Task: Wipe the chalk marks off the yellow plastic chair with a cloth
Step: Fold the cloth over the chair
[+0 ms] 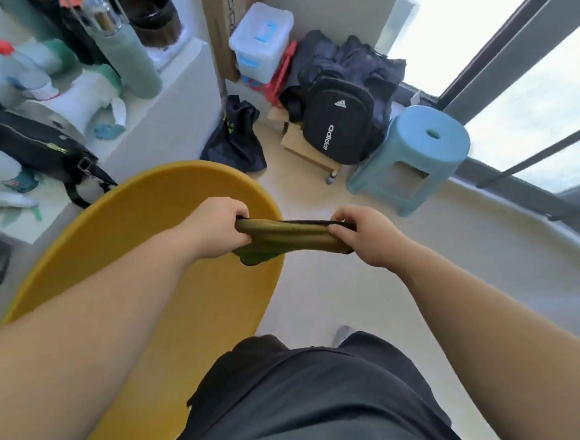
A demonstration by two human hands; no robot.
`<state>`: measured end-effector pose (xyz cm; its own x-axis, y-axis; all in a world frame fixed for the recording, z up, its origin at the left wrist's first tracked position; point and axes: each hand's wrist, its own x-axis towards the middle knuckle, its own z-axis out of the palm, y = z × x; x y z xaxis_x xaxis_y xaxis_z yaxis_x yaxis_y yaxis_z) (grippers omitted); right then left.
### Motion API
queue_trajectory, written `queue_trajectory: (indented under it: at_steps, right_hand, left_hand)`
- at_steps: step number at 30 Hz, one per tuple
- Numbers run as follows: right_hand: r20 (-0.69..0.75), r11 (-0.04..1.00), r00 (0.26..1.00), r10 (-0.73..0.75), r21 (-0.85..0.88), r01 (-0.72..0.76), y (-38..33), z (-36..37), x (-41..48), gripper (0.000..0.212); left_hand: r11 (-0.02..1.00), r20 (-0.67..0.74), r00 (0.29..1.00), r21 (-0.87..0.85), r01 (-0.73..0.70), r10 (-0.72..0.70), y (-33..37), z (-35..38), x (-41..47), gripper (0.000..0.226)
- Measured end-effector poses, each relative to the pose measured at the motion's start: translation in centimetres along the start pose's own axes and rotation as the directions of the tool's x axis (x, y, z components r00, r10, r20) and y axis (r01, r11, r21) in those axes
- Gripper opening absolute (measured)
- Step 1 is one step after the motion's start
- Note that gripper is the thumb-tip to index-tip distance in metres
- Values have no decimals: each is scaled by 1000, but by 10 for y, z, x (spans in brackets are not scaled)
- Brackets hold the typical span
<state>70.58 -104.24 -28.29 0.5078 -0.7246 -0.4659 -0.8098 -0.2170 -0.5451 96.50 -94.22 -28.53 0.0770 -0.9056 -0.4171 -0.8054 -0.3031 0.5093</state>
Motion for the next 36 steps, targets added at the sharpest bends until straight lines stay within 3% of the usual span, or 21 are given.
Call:
queue_trajectory:
  at_steps: [4, 8, 10, 12, 14, 16, 18, 22, 25, 27, 30, 32, 33, 35, 36]
  right_hand:
    - [43, 987, 994, 99, 126, -104, 61, -43, -19, 36]
    - [-70, 932, 989, 133, 349, -101, 134, -81, -35, 42]
    - [-74, 837, 983, 169, 537, -104, 170, -98, -36, 44]
    - [-9, 647, 985, 173, 755, -107, 206, -118, -37, 48]
    - [69, 544, 992, 103, 831, -114, 239, -140, -41, 47]
    - [86, 628, 994, 63, 770, -107, 267, -159, -44, 55]
    - [47, 693, 988, 149, 708, -138, 291, -174, -44, 56]
    - [-138, 667, 921, 365, 728, -156, 331, -201, -37, 59]
    - [-277, 653, 835, 476, 747, -125, 350, -216, -30, 29]
    - [-244, 574, 815, 526, 809, -128, 357, -224, -23, 35]
    - [-220, 542, 821, 526, 831, -125, 366, -241, -9, 28]
    - [-218, 612, 853, 474, 778, -141, 372, -259, 3, 18]
    - [-199, 676, 876, 439, 716, -176, 373, -268, 10, 29]
    - [-175, 832, 898, 404, 479, -281, 374, -288, 31, 52]
    - [-187, 901, 905, 383, 292, -321, 373, -297, 43, 54]
  left_hand:
    - [937, 79, 992, -329, 115, -93, 43, 16, 32, 16]
    - [835, 104, 987, -528, 157, -119, 101, 45, 66, 28]
    - [822, 56, 991, -553, 133, -123, 138, 63, 80, 31]
    - [808, 10, 991, -578, 115, -134, 179, 81, 93, 29]
    - [773, -11, 987, -622, 121, -163, 218, 95, 107, 29]
    - [744, 7, 975, -646, 174, -222, 252, 103, 121, 29]
    - [680, 64, 952, -686, 260, -299, 278, 107, 133, 28]
    - [536, 186, 949, -789, 299, -255, 312, 112, 156, 38]
    - [454, 231, 960, -846, 279, -158, 332, 118, 177, 42]
    - [558, 211, 969, -792, 247, -129, 346, 122, 194, 31]
    - [876, 148, 985, -459, 149, -90, 363, 124, 227, 34]
    - [994, 55, 999, -113, 5, 1, 370, 122, 255, 43]
    - [997, -1, 997, 37, -72, 72, 373, 121, 270, 41]
    - [974, -99, 980, 166, -155, 173, 377, 114, 303, 26]
    - [970, -119, 975, 173, -168, 190, 377, 108, 321, 18]
